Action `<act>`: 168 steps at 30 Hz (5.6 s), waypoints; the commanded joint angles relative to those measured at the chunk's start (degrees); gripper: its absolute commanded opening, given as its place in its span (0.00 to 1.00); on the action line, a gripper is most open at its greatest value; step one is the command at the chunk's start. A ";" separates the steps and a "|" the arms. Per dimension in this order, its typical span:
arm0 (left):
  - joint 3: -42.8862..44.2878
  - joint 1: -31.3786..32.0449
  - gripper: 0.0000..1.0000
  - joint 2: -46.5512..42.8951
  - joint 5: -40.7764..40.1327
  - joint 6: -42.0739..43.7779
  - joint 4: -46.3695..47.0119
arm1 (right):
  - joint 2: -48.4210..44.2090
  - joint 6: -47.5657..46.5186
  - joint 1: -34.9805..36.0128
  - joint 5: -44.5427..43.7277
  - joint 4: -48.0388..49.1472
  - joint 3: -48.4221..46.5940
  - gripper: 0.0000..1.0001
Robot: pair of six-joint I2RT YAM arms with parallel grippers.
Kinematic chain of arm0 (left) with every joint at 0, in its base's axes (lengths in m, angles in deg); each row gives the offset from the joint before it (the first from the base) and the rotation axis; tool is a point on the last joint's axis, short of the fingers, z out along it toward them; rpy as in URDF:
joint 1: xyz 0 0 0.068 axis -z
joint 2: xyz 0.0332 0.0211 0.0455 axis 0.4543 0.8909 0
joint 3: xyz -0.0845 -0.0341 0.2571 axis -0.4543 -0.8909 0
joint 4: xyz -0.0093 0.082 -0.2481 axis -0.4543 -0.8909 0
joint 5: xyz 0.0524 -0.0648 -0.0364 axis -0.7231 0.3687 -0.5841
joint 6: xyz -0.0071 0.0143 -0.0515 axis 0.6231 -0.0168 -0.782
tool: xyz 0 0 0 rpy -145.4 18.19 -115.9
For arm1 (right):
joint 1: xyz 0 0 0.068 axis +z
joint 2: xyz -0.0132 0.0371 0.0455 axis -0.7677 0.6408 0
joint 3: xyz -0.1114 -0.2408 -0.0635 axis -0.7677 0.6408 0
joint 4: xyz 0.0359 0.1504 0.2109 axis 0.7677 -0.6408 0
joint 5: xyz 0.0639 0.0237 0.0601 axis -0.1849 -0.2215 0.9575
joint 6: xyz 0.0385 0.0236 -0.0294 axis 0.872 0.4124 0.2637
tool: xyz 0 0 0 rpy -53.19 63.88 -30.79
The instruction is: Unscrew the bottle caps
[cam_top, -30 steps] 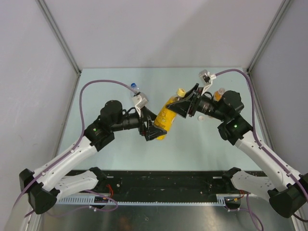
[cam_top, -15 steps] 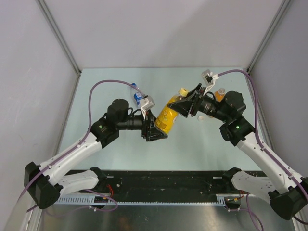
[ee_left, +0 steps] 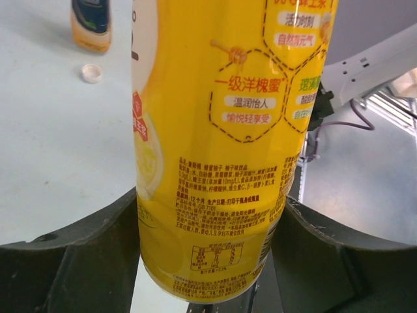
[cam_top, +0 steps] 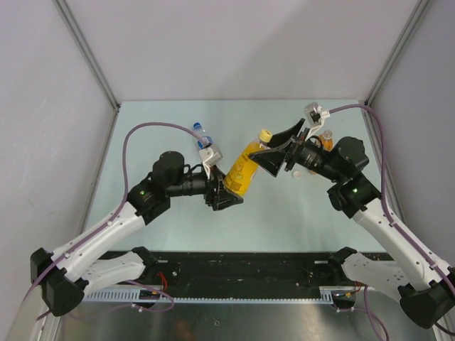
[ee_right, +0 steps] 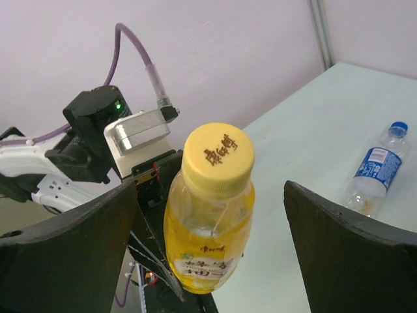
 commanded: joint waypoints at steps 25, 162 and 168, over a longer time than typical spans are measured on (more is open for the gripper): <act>-1.78 11.71 0.24 -2.28 -56.66 0.55 -20.78 | 3.65 4.47 -0.49 -21.78 -11.90 -7.25 0.99; -13.35 10.50 0.17 -13.93 7.52 -11.58 30.93 | 8.46 21.13 -6.66 34.63 44.25 2.73 0.77; -11.52 8.00 0.15 -16.14 -0.78 -8.38 22.20 | 8.27 22.58 -7.53 35.26 45.16 2.70 0.93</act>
